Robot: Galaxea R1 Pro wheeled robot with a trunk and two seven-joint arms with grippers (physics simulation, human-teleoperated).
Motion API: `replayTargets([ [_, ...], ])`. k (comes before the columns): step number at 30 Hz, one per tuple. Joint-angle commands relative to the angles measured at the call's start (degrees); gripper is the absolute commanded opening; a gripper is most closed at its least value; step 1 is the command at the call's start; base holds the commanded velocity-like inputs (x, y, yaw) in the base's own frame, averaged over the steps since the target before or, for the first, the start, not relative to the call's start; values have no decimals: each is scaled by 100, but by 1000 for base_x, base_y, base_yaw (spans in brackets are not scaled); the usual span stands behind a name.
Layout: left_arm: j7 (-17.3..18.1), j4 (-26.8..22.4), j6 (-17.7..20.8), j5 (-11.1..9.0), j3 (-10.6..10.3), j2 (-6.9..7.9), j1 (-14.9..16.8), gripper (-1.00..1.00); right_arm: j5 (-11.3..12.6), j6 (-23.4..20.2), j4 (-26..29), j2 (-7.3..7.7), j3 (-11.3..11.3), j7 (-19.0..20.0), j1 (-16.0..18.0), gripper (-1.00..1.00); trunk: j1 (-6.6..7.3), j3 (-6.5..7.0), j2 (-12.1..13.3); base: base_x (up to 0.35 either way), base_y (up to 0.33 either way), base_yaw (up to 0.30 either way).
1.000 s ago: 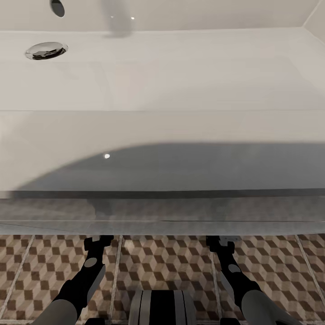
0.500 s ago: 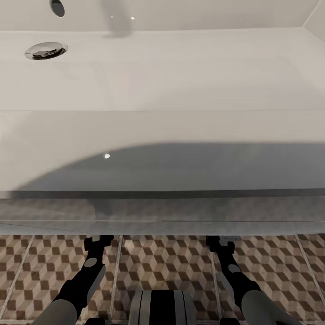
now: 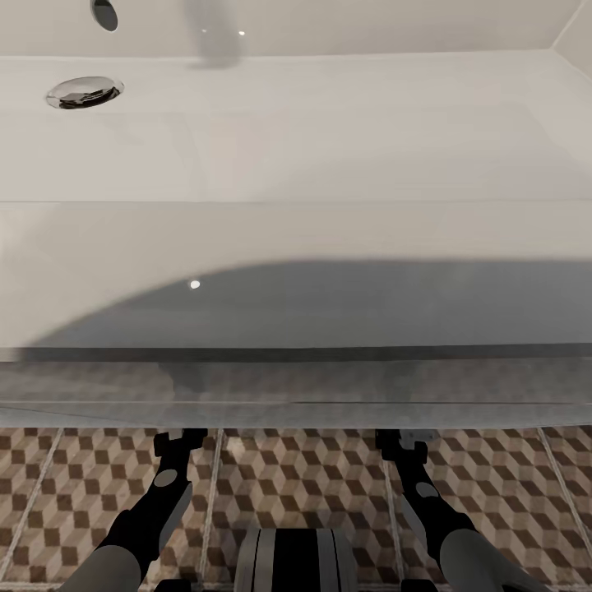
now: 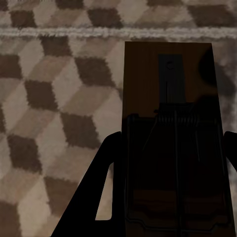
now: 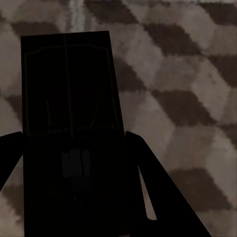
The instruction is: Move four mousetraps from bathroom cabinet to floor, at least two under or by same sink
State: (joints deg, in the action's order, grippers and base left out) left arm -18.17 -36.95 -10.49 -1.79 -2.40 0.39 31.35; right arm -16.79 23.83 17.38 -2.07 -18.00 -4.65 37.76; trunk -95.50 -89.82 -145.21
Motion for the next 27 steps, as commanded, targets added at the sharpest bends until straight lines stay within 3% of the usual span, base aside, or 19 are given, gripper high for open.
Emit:
replayTargets([
  [1,-46,6,-14,-9,-26,4,2,-100,-43,19,-5,-4,-28,-9,3,-100,1,-3,-1,0,0,0],
  [17,-28,24,61,-4,-22,49,2,-100,-74,59,7,-4,-29,-41,2,-100,1,-3,-1,0,0,0],
  [27,-15,28,510,-14,-15,70,2,-100,-75,69,11,-4,-29,-45,3,-100,1,-3,-1,0,0,0],
])
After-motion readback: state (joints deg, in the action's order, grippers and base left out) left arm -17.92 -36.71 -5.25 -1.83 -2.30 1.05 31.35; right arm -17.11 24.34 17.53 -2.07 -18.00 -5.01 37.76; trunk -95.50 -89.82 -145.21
